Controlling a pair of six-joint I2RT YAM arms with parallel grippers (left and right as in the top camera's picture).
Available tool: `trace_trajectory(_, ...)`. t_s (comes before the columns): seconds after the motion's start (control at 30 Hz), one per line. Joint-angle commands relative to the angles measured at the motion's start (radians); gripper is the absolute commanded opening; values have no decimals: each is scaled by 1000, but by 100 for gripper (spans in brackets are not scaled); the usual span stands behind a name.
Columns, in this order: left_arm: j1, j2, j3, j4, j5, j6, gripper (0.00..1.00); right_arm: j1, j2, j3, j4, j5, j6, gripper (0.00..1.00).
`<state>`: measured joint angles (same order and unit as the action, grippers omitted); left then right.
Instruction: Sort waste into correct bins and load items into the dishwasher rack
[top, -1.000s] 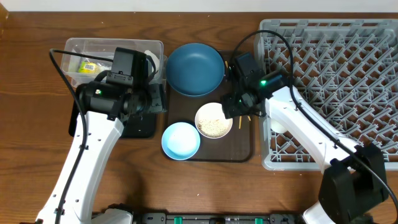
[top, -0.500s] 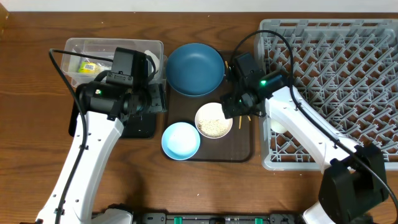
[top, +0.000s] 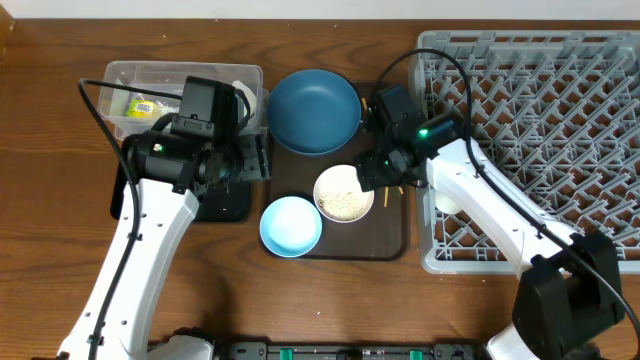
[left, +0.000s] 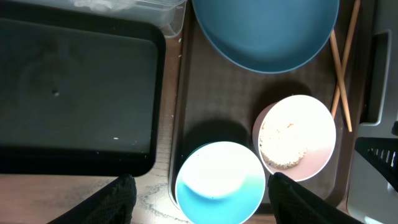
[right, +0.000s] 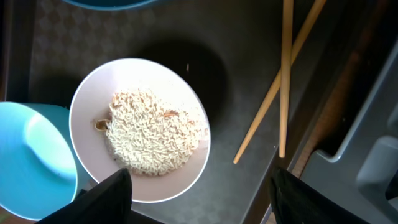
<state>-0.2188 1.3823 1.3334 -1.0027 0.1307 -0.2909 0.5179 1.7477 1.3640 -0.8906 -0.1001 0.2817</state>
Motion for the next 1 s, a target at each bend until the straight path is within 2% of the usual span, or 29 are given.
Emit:
trace_trajectory(0.0, -2, 4, 19, -4, -11, 1, 72, 7, 7, -3, -4, -2, 9, 68)
trace_trajectory(0.67, -2, 4, 19, -14, -11, 1, 72, 7, 7, -31, -11, -2, 10, 69)
trace_trajectory(0.97, -2, 4, 19, -14, -11, 1, 72, 7, 8, -56, 25, -2, 10, 64)
